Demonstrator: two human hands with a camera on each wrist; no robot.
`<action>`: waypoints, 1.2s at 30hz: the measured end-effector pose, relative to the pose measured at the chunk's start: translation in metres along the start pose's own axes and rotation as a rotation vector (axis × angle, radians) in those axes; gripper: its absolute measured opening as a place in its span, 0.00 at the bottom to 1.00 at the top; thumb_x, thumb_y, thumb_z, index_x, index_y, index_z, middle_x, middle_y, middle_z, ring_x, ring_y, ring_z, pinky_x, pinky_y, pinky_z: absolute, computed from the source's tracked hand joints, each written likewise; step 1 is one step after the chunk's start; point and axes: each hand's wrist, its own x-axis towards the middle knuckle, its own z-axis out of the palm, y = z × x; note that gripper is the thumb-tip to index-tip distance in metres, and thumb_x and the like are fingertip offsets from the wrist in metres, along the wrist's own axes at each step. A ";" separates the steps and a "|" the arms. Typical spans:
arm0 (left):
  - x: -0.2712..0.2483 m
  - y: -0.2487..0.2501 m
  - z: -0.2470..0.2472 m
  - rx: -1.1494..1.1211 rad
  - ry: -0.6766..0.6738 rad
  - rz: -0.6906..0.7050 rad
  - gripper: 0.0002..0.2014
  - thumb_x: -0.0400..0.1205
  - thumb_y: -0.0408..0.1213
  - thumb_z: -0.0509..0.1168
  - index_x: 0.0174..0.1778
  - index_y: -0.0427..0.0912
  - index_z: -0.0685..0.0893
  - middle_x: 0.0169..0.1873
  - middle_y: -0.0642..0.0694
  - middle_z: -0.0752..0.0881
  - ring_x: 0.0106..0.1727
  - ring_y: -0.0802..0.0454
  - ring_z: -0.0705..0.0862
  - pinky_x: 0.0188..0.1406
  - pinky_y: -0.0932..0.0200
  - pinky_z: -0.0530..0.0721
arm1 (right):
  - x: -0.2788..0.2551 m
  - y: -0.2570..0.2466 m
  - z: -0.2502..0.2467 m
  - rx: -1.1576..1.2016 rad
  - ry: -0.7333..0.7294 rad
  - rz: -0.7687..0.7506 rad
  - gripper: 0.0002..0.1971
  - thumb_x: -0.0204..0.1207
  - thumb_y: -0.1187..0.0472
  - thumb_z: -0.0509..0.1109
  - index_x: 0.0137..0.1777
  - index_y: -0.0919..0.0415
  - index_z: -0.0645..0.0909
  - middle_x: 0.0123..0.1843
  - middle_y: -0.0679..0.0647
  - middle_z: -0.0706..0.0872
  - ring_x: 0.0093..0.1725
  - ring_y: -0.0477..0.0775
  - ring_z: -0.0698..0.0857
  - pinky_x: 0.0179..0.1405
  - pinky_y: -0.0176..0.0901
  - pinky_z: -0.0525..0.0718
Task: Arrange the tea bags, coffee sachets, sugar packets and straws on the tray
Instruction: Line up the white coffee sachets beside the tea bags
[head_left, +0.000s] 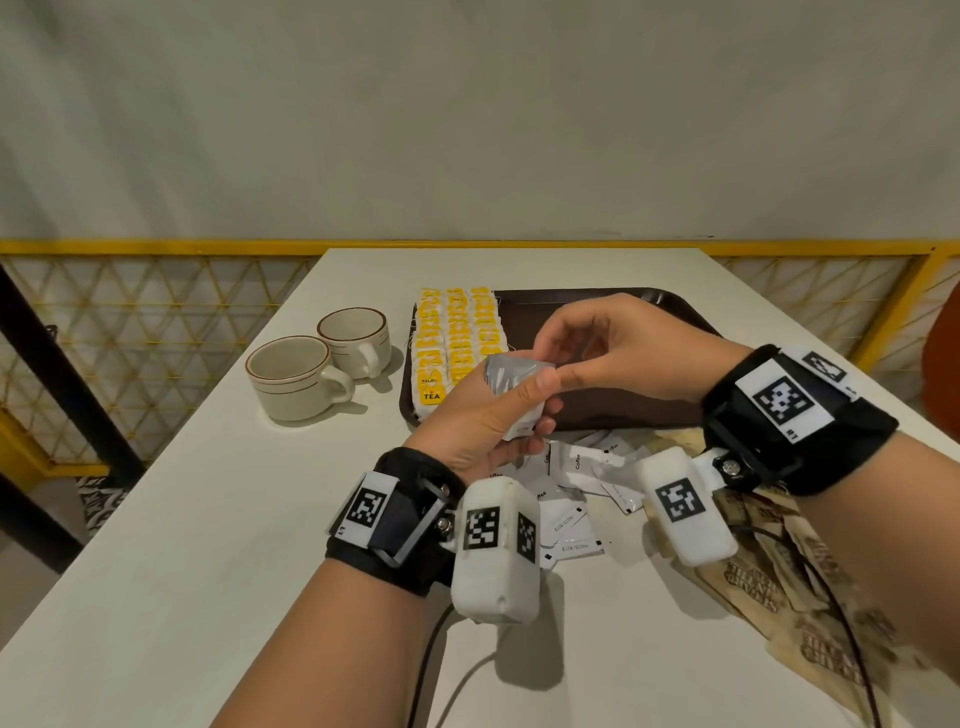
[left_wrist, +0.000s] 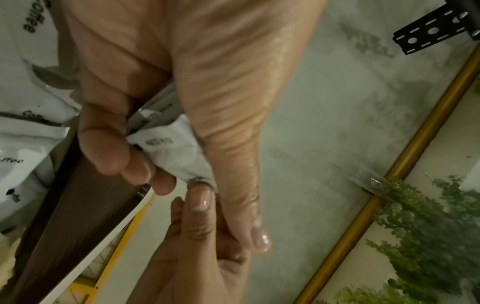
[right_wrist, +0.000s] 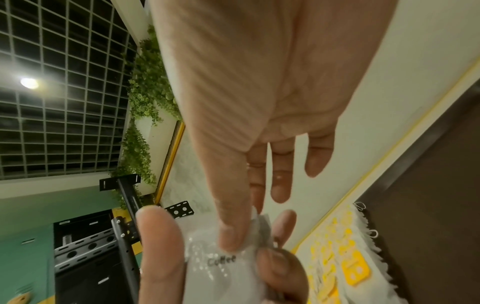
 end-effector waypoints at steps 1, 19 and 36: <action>0.001 0.000 -0.001 0.001 0.002 0.004 0.32 0.65 0.47 0.73 0.67 0.42 0.78 0.33 0.47 0.86 0.32 0.54 0.83 0.30 0.63 0.84 | 0.000 0.000 -0.001 0.005 0.012 -0.007 0.09 0.70 0.63 0.80 0.49 0.58 0.86 0.44 0.52 0.90 0.44 0.50 0.88 0.48 0.35 0.85; 0.006 0.013 -0.008 -0.202 0.328 0.100 0.25 0.69 0.58 0.71 0.52 0.43 0.79 0.29 0.47 0.80 0.27 0.54 0.79 0.26 0.61 0.84 | 0.001 0.004 -0.002 0.600 0.104 0.211 0.18 0.78 0.72 0.67 0.66 0.79 0.73 0.63 0.74 0.82 0.57 0.63 0.86 0.60 0.56 0.84; 0.013 0.028 -0.044 -0.375 0.306 0.054 0.14 0.76 0.42 0.66 0.57 0.46 0.81 0.28 0.49 0.75 0.26 0.55 0.74 0.24 0.64 0.79 | 0.175 0.142 -0.028 -0.002 0.235 0.636 0.21 0.75 0.59 0.75 0.66 0.65 0.81 0.58 0.62 0.87 0.52 0.60 0.84 0.54 0.49 0.85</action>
